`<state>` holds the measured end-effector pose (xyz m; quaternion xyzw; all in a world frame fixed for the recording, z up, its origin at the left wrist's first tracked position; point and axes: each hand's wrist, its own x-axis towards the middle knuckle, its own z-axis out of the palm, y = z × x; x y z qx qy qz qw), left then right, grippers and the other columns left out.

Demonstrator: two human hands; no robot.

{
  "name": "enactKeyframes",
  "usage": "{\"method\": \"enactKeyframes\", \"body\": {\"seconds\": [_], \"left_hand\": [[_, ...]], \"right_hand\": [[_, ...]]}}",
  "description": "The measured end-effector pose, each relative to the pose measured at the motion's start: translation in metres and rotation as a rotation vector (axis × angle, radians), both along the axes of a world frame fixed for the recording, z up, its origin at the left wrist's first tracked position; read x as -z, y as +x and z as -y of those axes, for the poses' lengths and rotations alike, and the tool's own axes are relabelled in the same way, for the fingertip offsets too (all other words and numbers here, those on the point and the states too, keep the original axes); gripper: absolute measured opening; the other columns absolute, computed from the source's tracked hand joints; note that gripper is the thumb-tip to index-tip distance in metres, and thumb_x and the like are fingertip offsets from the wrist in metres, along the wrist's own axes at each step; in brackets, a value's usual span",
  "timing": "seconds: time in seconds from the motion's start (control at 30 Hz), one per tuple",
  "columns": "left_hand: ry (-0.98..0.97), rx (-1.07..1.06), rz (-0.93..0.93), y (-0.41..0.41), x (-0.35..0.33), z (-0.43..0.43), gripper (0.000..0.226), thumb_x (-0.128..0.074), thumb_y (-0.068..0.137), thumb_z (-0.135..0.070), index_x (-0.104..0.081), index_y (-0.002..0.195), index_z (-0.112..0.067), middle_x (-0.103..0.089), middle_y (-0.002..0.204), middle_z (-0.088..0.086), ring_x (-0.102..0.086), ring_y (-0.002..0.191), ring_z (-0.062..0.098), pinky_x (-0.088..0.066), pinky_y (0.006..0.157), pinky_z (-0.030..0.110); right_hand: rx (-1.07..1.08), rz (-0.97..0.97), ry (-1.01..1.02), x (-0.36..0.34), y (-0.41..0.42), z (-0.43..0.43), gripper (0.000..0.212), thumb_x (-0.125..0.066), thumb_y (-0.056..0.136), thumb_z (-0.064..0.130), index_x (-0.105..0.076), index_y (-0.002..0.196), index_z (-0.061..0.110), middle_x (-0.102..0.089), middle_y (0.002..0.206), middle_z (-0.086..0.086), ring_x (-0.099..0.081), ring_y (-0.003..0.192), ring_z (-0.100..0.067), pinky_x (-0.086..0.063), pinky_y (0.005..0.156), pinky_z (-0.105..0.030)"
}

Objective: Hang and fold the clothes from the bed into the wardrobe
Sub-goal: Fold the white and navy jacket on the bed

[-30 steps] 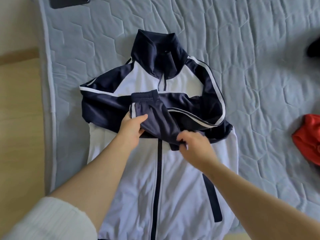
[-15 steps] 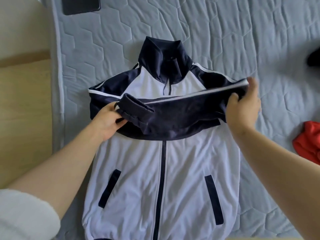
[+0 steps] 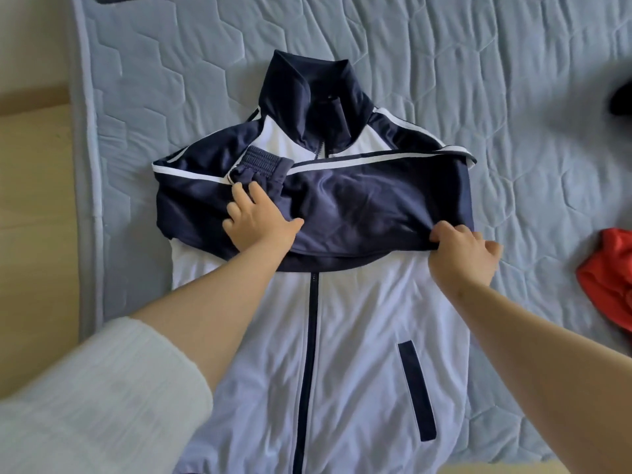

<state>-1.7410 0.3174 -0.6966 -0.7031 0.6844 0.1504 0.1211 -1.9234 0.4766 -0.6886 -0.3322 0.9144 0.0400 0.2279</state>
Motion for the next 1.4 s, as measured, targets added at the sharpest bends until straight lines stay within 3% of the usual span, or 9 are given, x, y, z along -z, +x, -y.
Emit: {"method": "enactKeyframes", "body": {"seconds": [0.17, 0.37, 0.5, 0.67, 0.93, 1.07, 1.13, 1.23, 1.4], "left_hand": [[-0.187, -0.274, -0.494, 0.001, 0.000, 0.018, 0.045, -0.048, 0.086, 0.000, -0.044, 0.129, -0.014, -0.051, 0.131, 0.005, -0.054, 0.112, 0.027, -0.040, 0.086, 0.029], [0.051, -1.410, -1.413, 0.035, -0.016, 0.022, 0.026, -0.040, 0.094, -0.014, -0.062, 0.109, -0.013, -0.063, 0.118, 0.005, -0.058, 0.111, 0.026, -0.048, 0.089, 0.034], [0.248, -1.333, -1.514, 0.058, -0.014, 0.009, 0.040, -0.039, 0.096, -0.045, -0.066, 0.102, -0.016, -0.070, 0.104, 0.004, -0.066, 0.097, 0.021, -0.050, 0.089, 0.036], [0.195, -1.242, -1.680, 0.086, -0.018, 0.024, 0.025, -0.041, 0.098, -0.017, -0.060, 0.113, -0.012, -0.064, 0.118, 0.006, -0.061, 0.111, 0.022, -0.049, 0.089, 0.032], [0.299, -1.346, -1.312, 0.105, -0.009, 0.022, 0.038, -0.050, 0.094, -0.042, -0.050, 0.127, -0.024, -0.057, 0.128, -0.002, -0.058, 0.111, 0.017, -0.050, 0.085, 0.031], [0.203, -1.357, -1.058, 0.103, 0.001, 0.021, 0.039, -0.047, 0.097, -0.026, -0.042, 0.135, -0.019, -0.054, 0.131, 0.003, -0.059, 0.107, 0.021, -0.051, 0.081, 0.033], [0.050, -1.229, -0.729, 0.101, 0.005, 0.018, 0.046, -0.051, 0.093, -0.020, -0.039, 0.135, -0.004, -0.048, 0.136, 0.014, -0.052, 0.119, 0.029, -0.046, 0.094, 0.035], [-0.316, -0.838, -0.566, 0.082, -0.001, 0.006, 0.032, -0.057, 0.082, -0.004, -0.047, 0.111, 0.001, -0.052, 0.119, 0.021, -0.055, 0.105, 0.034, -0.037, 0.075, 0.021], [0.195, -0.187, -0.640, 0.022, 0.012, -0.017, 0.032, -0.065, 0.081, -0.017, -0.052, 0.110, -0.020, -0.049, 0.099, 0.002, -0.053, 0.095, 0.023, -0.038, 0.077, 0.020]], "right_hand": [[0.165, 0.062, -0.105, 0.003, -0.008, -0.013, 0.026, -0.037, 0.081, -0.009, -0.047, 0.100, 0.005, -0.047, 0.103, -0.018, -0.041, 0.078, -0.031, -0.032, 0.066, -0.036], [-0.031, -0.012, 0.079, 0.008, 0.016, -0.021, 0.040, -0.051, 0.081, 0.005, -0.047, 0.120, 0.011, -0.046, 0.115, -0.017, -0.041, 0.107, -0.035, -0.030, 0.086, -0.040], [-0.310, -0.045, 0.010, 0.007, 0.033, -0.009, 0.049, -0.051, 0.083, 0.011, -0.042, 0.130, 0.022, -0.042, 0.127, -0.006, -0.037, 0.110, -0.031, -0.024, 0.091, -0.038], [-0.151, 0.088, 0.118, 0.008, 0.030, 0.002, 0.029, -0.041, 0.083, -0.003, -0.052, 0.106, 0.010, -0.052, 0.105, -0.015, -0.046, 0.101, -0.034, -0.027, 0.087, -0.036], [-0.005, 0.117, 0.073, 0.000, 0.030, 0.011, 0.027, -0.047, 0.083, 0.005, -0.053, 0.109, 0.006, -0.050, 0.114, -0.019, -0.042, 0.109, -0.037, -0.031, 0.095, -0.042], [-0.033, 0.133, 0.030, 0.002, 0.037, 0.020, 0.039, -0.053, 0.083, 0.011, -0.049, 0.121, 0.013, -0.045, 0.124, -0.015, -0.039, 0.115, -0.035, -0.029, 0.094, -0.041], [0.057, 0.158, -0.037, 0.004, 0.036, 0.023, 0.037, -0.052, 0.083, 0.010, -0.050, 0.121, 0.012, -0.045, 0.124, -0.016, -0.041, 0.114, -0.036, -0.029, 0.095, -0.040], [0.307, 0.191, -0.241, 0.006, 0.023, 0.031, 0.039, -0.047, 0.083, 0.007, -0.048, 0.122, 0.009, -0.045, 0.126, -0.018, -0.044, 0.114, -0.039, -0.032, 0.097, -0.043], [0.432, 0.178, -0.354, 0.007, -0.016, 0.059, 0.062, -0.042, 0.084, 0.008, -0.027, 0.143, 0.017, -0.038, 0.139, -0.016, -0.037, 0.126, -0.036, -0.031, 0.103, -0.045]]}}
